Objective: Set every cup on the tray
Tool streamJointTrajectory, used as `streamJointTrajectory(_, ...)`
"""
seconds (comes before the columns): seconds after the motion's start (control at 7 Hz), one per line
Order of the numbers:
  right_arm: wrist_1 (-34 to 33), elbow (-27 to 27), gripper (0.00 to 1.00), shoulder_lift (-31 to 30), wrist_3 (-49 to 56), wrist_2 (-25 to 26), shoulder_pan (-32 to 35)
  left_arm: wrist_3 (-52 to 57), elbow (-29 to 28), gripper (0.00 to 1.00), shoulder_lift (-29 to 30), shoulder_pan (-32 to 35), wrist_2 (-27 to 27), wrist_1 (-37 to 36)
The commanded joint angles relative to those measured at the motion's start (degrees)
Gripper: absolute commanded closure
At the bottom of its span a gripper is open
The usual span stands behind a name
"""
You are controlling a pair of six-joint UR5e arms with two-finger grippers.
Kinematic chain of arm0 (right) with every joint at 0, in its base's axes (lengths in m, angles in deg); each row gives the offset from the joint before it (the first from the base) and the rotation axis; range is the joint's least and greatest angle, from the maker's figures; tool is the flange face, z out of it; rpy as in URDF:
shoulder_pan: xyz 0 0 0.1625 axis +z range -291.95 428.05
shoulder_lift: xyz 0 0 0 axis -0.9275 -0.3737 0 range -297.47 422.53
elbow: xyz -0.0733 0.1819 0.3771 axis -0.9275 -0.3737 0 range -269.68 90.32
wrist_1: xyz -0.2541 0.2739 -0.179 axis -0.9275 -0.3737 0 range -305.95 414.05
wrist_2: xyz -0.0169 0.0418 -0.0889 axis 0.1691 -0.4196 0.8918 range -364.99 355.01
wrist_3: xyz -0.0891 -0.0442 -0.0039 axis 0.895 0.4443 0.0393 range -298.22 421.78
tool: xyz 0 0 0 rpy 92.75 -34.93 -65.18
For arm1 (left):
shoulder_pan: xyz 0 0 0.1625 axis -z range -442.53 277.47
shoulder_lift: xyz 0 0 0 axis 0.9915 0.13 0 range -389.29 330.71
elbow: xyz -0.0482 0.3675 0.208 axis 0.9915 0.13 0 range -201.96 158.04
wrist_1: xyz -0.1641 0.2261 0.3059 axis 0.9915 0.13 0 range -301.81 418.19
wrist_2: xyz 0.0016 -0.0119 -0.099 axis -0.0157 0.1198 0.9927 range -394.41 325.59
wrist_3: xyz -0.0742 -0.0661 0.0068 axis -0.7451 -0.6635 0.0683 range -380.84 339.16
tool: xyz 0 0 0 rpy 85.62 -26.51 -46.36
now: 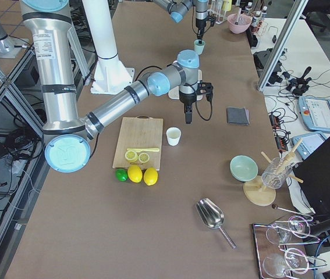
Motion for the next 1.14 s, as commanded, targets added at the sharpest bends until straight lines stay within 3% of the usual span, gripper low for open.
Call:
streamJointTrajectory(0.0,0.4,-2.3,0.0,-3.2,8.9,-2.5,4.6,-9.5,-0.7,1.0,6.0,-5.0,-0.5,-1.7)
streamJointTrajectory(0.29,0.4,-3.7,0.0,-4.9,12.8,-2.7,6.3,-15.1,-5.3,1.0,12.0,-9.0,-2.7,-1.2)
streamJointTrajectory(0.71,0.5,-5.0,0.0,-5.4,14.5,-2.7,6.8,-18.7,-11.1,1.0,13.4,-10.2,-3.9,6.8)
streamJointTrajectory(0.86,0.8,-5.2,0.0,-5.7,14.5,-2.7,6.7,-18.8,-11.5,0.88,13.2,-10.8,-5.2,8.7)
streamJointTrajectory(1.0,5.4,-7.2,0.0,-7.2,14.0,-2.8,6.7,-18.5,-11.0,0.01,13.1,-10.8,-5.4,8.8)
